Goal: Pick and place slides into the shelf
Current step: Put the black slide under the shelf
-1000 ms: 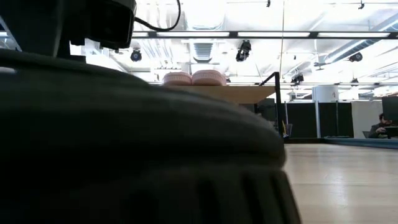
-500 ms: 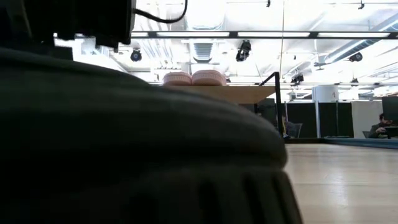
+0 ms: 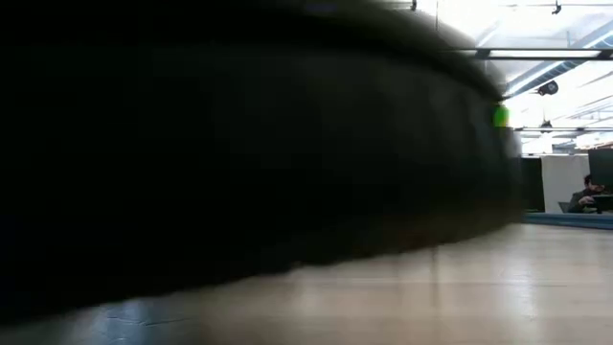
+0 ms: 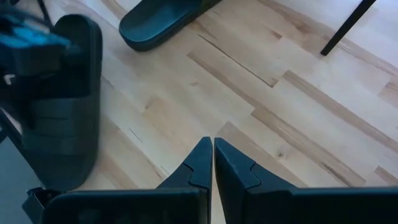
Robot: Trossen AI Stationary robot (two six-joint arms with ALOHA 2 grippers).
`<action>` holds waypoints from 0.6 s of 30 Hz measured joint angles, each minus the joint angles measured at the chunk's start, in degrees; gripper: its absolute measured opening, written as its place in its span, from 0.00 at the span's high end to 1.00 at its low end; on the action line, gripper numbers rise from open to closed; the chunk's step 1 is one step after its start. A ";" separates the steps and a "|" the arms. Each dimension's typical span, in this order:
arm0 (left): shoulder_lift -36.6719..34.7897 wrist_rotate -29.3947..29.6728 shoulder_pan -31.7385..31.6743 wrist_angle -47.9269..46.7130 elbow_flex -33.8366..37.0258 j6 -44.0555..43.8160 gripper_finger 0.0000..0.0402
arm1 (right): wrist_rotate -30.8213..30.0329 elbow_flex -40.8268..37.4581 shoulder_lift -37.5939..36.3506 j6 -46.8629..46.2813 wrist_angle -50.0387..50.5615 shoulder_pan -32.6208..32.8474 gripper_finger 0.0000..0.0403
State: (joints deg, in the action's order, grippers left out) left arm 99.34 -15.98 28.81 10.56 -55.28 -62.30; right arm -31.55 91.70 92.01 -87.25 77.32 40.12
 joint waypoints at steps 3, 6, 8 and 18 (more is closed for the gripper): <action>-0.60 2.26 -2.17 0.87 0.10 -0.33 0.98 | -0.03 0.00 0.02 -2.07 0.63 0.00 0.98; -1.72 5.62 -4.34 6.33 -0.07 -1.99 0.99 | -0.49 0.00 0.02 -5.29 2.26 0.00 0.98; -2.11 9.00 -5.88 12.74 -0.10 -3.86 0.99 | -1.11 0.00 0.02 -9.42 5.20 0.06 0.98; -1.90 25.79 -12.51 20.67 0.33 -13.78 1.00 | -4.36 -0.35 -0.35 -20.39 10.28 2.07 0.98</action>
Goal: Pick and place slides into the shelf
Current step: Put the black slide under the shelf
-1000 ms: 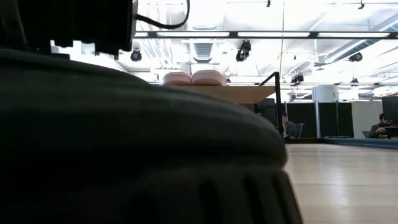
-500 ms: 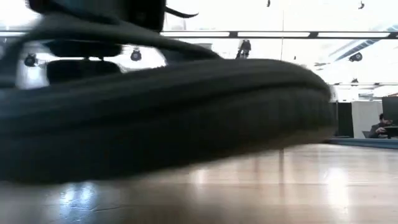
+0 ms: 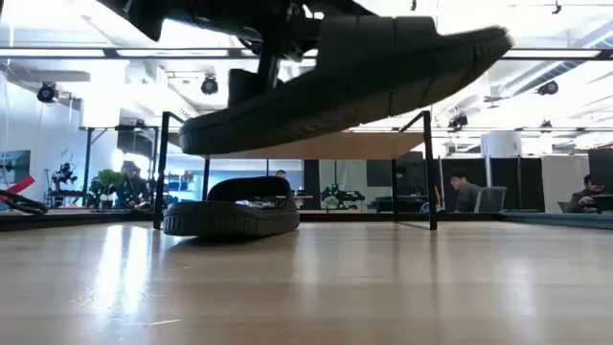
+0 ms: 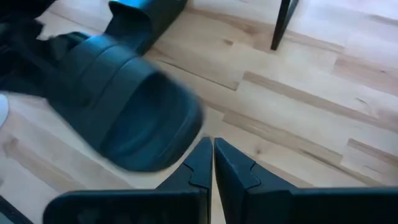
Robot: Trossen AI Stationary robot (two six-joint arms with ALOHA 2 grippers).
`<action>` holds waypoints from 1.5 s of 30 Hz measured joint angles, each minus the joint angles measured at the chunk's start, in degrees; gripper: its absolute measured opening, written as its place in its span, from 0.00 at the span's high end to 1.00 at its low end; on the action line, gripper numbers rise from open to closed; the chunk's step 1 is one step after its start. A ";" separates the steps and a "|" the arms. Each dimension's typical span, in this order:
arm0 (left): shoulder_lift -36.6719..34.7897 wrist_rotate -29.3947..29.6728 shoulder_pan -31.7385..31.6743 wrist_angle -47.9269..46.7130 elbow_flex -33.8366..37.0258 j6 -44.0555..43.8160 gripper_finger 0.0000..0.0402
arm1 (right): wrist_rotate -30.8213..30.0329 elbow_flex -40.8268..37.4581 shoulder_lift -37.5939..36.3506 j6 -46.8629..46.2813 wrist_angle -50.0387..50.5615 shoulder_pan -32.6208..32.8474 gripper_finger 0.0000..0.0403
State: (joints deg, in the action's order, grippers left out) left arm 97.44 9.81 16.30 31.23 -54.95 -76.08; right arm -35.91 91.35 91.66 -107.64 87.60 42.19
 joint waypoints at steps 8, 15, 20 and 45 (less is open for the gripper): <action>4.60 3.93 -1.34 0.64 -0.43 -6.36 0.96 | -0.21 -0.02 1.19 -1.52 -0.14 0.29 0.98; 9.48 3.99 -1.34 6.41 -1.65 -8.05 0.79 | -0.21 -0.09 1.25 -3.02 -0.20 0.29 0.98; 11.22 -0.23 -1.81 5.63 -4.39 -10.29 0.61 | -0.25 -0.13 1.25 -3.38 -0.45 0.29 0.98; 8.75 -9.00 -7.87 5.69 -4.17 -5.56 0.43 | -0.23 -0.19 1.51 -1.91 -9.26 0.29 0.98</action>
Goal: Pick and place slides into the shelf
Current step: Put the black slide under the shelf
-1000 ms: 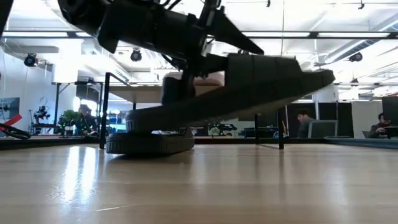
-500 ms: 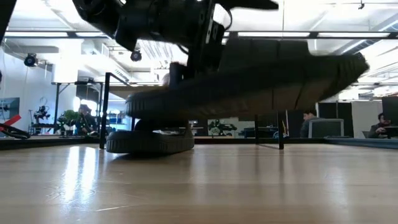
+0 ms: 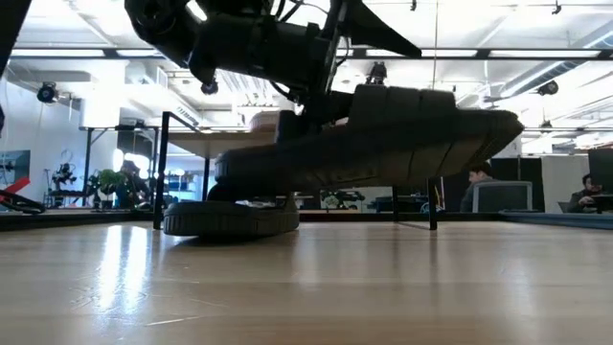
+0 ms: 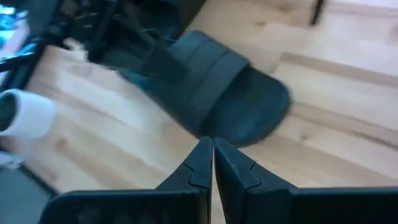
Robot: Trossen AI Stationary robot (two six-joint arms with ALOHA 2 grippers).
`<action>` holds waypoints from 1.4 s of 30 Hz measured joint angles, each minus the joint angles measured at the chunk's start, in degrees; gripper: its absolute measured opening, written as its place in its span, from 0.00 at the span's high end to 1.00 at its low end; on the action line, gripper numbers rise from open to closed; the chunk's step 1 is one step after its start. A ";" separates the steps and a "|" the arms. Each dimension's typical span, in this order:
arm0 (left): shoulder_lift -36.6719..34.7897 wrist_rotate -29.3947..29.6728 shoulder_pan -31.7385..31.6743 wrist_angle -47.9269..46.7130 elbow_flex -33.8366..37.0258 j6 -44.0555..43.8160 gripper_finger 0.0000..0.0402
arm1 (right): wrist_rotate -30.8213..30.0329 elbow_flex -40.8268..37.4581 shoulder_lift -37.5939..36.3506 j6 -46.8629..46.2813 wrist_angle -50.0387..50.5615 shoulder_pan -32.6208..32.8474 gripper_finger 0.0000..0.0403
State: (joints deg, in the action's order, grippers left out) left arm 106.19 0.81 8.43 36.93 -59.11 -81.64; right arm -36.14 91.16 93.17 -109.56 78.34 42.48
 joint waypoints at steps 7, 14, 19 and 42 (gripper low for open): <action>0.00 -12.47 -1.05 -11.12 0.70 15.46 0.43 | 0.01 -0.01 2.61 -0.49 -1.08 0.00 0.98; -0.38 -18.65 -1.11 -19.62 0.81 26.26 0.43 | 0.54 -0.01 4.17 -2.97 -1.31 0.00 0.98; -4.36 -30.32 -1.23 -19.85 -0.03 26.57 0.43 | 0.70 -0.01 4.15 -3.00 -3.18 0.00 0.98; -31.99 -5.85 3.72 -65.10 1.38 59.52 0.43 | 8.02 -0.29 17.19 9.32 -26.85 -5.26 0.98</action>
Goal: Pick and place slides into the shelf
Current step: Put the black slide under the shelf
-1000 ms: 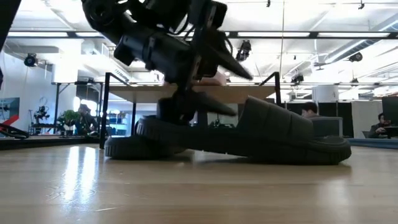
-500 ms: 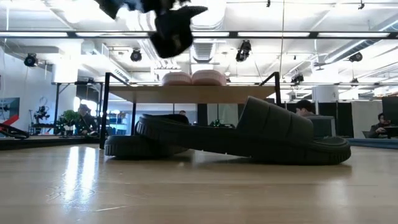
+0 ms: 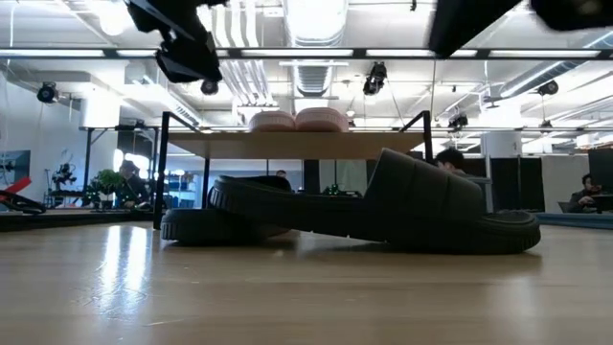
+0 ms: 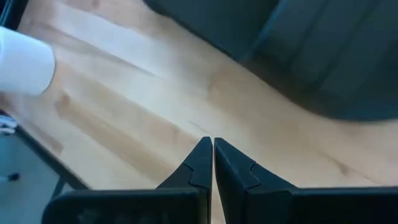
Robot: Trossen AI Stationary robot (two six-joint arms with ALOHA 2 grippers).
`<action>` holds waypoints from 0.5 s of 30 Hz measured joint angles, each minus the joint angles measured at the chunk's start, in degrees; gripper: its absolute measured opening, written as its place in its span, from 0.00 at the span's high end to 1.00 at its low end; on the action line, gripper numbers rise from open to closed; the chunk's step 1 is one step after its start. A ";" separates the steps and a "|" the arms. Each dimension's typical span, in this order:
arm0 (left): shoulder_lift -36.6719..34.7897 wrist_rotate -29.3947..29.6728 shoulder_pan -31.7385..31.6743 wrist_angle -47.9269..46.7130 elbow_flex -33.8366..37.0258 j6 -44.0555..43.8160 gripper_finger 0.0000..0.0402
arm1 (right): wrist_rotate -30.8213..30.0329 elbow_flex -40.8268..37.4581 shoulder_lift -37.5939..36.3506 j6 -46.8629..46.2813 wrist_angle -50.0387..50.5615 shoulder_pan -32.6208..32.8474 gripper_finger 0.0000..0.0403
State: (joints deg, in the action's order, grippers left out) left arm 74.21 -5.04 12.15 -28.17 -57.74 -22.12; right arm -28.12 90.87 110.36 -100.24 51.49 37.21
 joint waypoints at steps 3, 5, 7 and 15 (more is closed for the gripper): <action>-0.58 1.36 1.34 -1.41 0.11 -0.86 0.43 | -0.02 0.00 1.48 2.68 -1.78 -2.34 0.98; -0.68 1.79 2.03 -1.63 0.15 -2.53 0.43 | 0.09 0.01 2.24 4.78 -2.75 -3.99 0.98; -0.89 1.95 2.90 -1.52 0.15 -3.07 0.43 | 0.14 0.02 2.68 6.70 -3.93 -5.48 0.98; -1.17 2.23 5.11 -1.43 0.13 -4.56 0.43 | 1.00 0.04 4.74 10.31 -4.69 -8.82 0.98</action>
State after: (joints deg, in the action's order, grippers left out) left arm 73.03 -2.81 17.26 -29.61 -57.60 -26.68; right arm -27.12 90.91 115.10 -89.93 46.81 28.40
